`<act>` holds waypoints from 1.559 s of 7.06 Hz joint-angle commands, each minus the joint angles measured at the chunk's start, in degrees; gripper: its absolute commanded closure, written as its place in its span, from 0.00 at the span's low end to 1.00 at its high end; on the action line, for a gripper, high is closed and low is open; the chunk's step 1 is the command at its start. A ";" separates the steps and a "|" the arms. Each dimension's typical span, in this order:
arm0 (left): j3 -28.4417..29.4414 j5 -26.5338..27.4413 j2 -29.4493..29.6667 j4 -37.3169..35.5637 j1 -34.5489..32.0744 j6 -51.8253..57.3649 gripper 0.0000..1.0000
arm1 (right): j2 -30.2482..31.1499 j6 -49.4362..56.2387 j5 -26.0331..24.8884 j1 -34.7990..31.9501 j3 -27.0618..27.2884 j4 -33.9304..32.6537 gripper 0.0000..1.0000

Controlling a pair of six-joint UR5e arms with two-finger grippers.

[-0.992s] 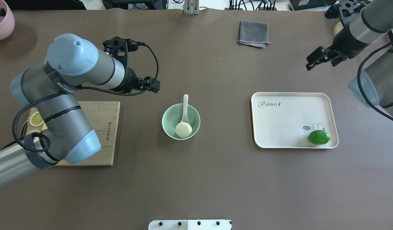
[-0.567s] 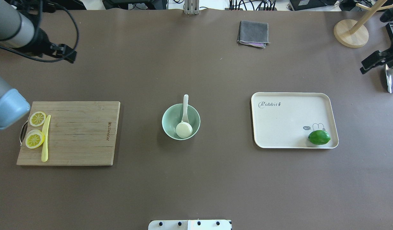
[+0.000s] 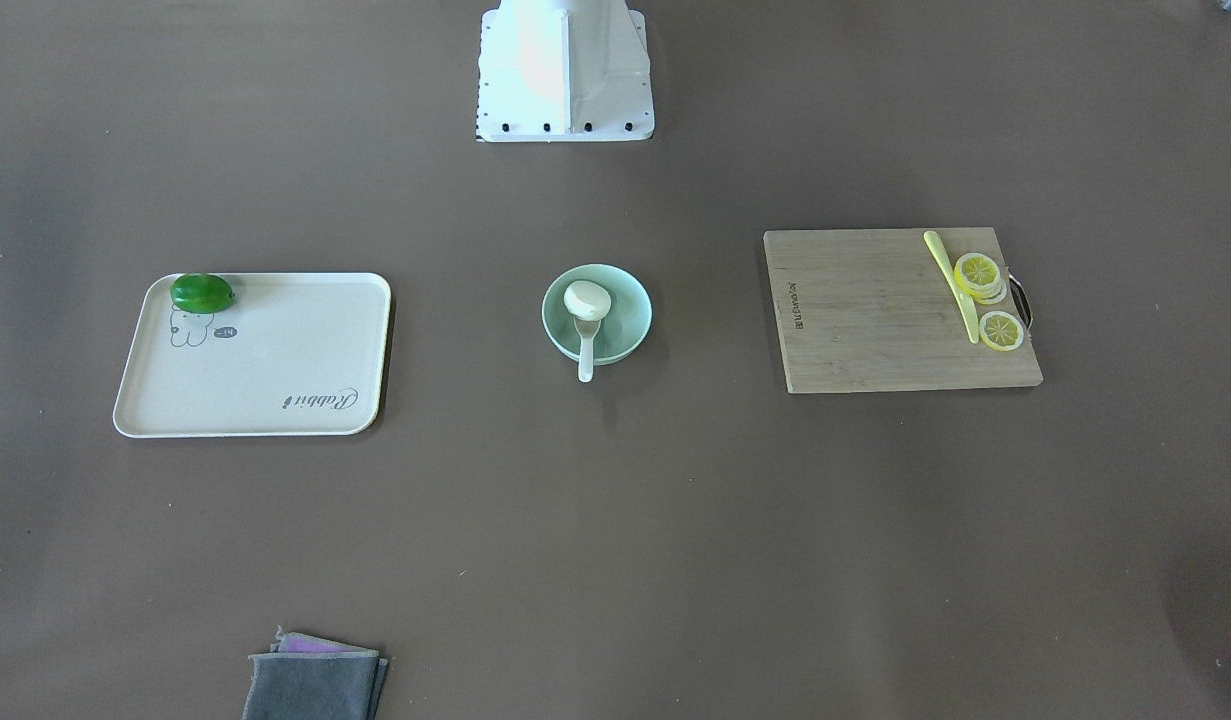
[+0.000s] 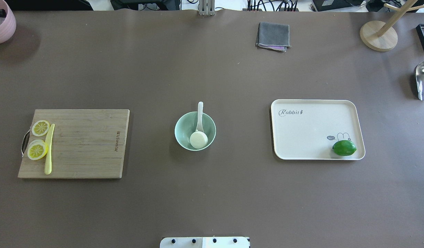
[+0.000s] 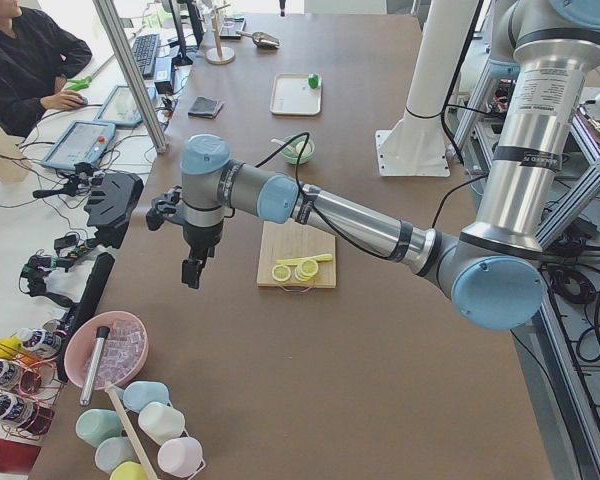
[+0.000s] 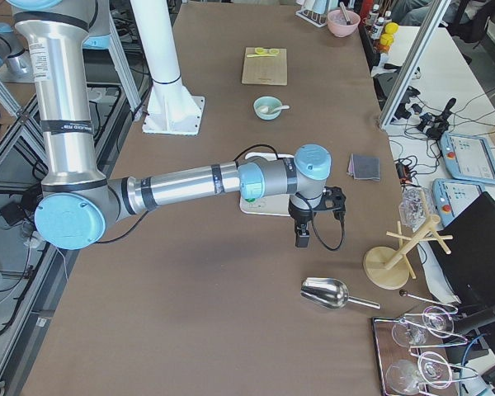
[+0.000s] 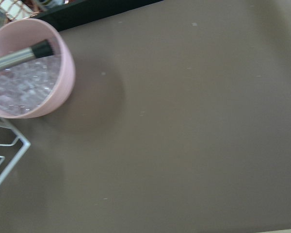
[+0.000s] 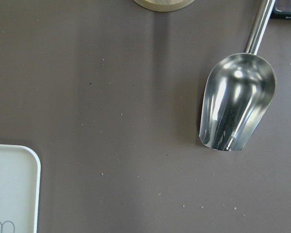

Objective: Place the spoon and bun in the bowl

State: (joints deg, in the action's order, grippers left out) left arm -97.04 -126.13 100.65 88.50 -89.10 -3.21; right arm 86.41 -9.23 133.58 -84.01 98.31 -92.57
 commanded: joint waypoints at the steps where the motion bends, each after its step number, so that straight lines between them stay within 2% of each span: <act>1: 1.51 -1.67 -5.95 2.01 -3.09 1.89 0.02 | 1.40 0.09 0.46 -1.24 0.21 -0.07 0.00; 2: 1.94 -1.58 -11.47 8.64 -3.01 1.37 0.02 | 1.92 0.09 0.46 -1.24 0.21 -0.07 0.00; 4: -0.42 -5.34 -15.73 11.34 -3.18 0.84 0.02 | 2.36 -0.08 0.54 -1.24 0.39 -0.07 0.00; 6: -0.78 -5.36 -15.57 11.34 -3.10 -4.15 0.02 | 2.45 -0.17 0.46 -1.24 0.30 -0.15 0.00; 11: -0.34 -5.27 -14.60 11.34 -2.92 -4.17 0.02 | 2.63 -0.61 -0.07 -1.16 -0.05 -0.07 0.00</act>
State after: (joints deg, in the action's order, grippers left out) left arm -97.43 -131.41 85.76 99.85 -92.09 -7.41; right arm 89.07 -9.81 133.65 -85.21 98.41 -92.67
